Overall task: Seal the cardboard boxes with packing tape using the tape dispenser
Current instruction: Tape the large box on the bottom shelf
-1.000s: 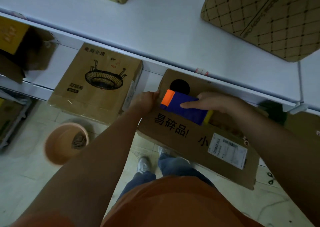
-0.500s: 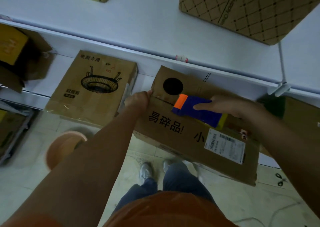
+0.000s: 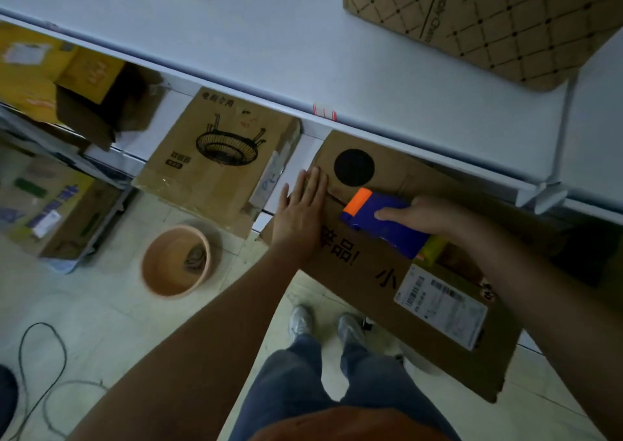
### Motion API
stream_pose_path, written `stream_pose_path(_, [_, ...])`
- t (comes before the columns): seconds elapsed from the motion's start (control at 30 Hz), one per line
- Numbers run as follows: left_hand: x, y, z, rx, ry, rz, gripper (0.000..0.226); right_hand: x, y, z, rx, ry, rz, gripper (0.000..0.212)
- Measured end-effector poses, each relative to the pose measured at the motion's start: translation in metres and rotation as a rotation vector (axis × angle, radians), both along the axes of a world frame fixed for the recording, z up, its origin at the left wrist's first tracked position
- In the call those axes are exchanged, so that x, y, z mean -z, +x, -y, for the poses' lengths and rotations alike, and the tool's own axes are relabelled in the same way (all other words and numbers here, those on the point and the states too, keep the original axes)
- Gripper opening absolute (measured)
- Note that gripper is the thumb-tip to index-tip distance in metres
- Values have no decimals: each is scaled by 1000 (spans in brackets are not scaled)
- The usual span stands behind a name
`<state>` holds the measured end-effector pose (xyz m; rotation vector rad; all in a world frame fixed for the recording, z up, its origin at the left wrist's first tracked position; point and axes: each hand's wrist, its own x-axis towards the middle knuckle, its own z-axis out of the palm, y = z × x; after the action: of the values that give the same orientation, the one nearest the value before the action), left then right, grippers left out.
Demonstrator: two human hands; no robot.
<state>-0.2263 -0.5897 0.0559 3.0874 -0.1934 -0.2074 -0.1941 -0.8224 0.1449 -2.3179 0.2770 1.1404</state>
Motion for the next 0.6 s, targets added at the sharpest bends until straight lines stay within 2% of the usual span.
stream_pose_path(0.07, [5, -14, -2, 32, 57, -30, 64, -1, -1, 0, 12, 25, -8, 52])
stream_pose_path(0.2, [0, -27, -5, 74, 97, -48, 62, 1, -13, 1, 55, 119, -19, 52])
stream_pose_path(0.3, [-6, -27, -7, 74, 73, -106, 62, -1, -19, 2, 68, 173, -23, 57])
stream_pose_path(0.43, [-6, -25, -8, 66, 31, -105, 61, -11, -18, 11, 92, 254, -87, 45])
stream_pose_path(0.47, [-5, -24, -9, 68, 9, -109, 61, -13, -19, 15, 100, 273, -101, 48])
stream_pose_path(0.6, [-5, -22, -15, 51, -78, -135, 61, -21, -34, 31, 106, 317, -159, 87])
